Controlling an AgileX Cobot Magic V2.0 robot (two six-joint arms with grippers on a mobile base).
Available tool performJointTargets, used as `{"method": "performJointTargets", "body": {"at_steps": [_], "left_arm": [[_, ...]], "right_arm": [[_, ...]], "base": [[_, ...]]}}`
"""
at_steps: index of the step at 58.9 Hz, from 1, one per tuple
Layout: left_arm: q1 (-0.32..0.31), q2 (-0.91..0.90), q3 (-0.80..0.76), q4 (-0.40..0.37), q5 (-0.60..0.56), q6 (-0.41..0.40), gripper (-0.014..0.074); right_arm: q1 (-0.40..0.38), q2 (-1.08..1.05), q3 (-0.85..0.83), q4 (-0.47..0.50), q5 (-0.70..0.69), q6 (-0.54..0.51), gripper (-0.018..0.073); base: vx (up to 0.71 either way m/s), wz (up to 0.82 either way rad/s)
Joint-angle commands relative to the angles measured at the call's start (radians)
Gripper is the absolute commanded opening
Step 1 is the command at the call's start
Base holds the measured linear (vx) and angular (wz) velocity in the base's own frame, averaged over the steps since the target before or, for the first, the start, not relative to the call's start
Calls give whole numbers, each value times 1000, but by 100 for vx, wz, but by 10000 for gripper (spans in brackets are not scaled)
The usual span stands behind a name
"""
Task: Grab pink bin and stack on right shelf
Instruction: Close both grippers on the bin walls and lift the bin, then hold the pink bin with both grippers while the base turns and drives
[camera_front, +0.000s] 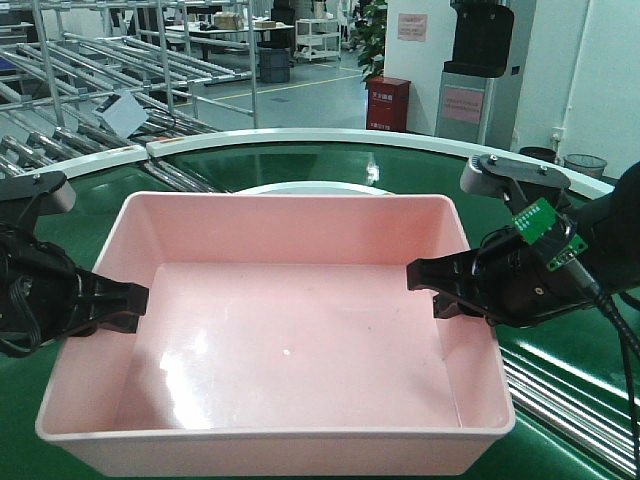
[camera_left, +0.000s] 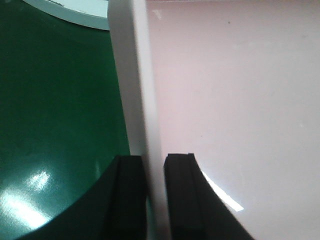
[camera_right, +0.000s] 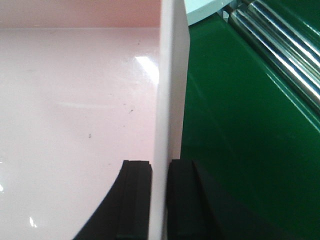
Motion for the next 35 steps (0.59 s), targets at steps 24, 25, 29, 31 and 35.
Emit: {"method": "performJointTargets", "body": {"at_steps": [24,25,29,31,35], "left_arm": [[1,-46,-30,-16,-48,15,-5],[1,-46,-30,-16,-48,15,-5],[1,-46,-30,-16,-48,15,-5],[1,-46,-30,-16,-48,15,-5],[1,-46,-30,-16,-48,15,-5]], "right_arm": [[-11,-37,-37,-20,-87,-15,-9],[-11,-37,-37,-20,-87,-15,-9],[-11,-37,-37,-20,-87,-15,-9],[-11,-37,-37,-20,-87,-15,-9],[-11,-37,-37,-20,-88,-15,-9]], "base": [[-23,-7],[-27,-14],[-27,-15],[-27,-17],[-26,-21]]}}
